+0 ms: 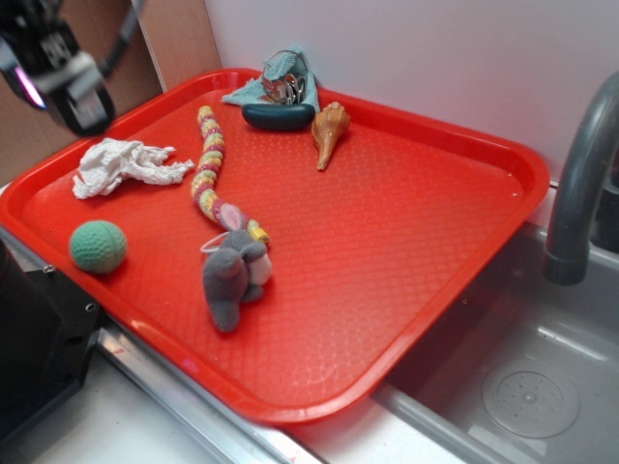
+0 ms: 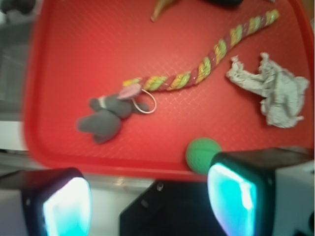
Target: Grab the green ball.
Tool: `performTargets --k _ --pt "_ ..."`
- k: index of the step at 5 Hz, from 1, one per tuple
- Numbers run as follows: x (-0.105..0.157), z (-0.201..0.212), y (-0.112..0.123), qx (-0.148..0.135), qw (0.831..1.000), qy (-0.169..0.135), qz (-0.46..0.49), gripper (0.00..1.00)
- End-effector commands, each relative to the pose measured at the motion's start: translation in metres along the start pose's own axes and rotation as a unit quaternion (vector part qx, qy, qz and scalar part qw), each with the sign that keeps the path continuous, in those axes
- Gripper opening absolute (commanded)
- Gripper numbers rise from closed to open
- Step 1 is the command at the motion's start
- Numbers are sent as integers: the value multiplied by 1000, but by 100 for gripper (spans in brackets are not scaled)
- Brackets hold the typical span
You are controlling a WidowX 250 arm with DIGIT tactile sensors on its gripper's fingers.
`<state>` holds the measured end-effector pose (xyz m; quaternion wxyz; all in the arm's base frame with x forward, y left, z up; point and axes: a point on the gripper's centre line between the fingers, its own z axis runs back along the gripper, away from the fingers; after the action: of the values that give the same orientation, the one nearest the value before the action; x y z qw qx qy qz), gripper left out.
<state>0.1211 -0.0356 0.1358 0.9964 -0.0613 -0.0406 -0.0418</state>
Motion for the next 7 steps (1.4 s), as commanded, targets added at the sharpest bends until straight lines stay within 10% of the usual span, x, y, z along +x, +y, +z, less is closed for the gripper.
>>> performTargets --k 1,4,7 --pt "-5 -72 22 41 998 44 14 100" --pt "-19 -12 51 97 994 11 47 100" --pt "-26 -73 79 49 998 10 42 100"
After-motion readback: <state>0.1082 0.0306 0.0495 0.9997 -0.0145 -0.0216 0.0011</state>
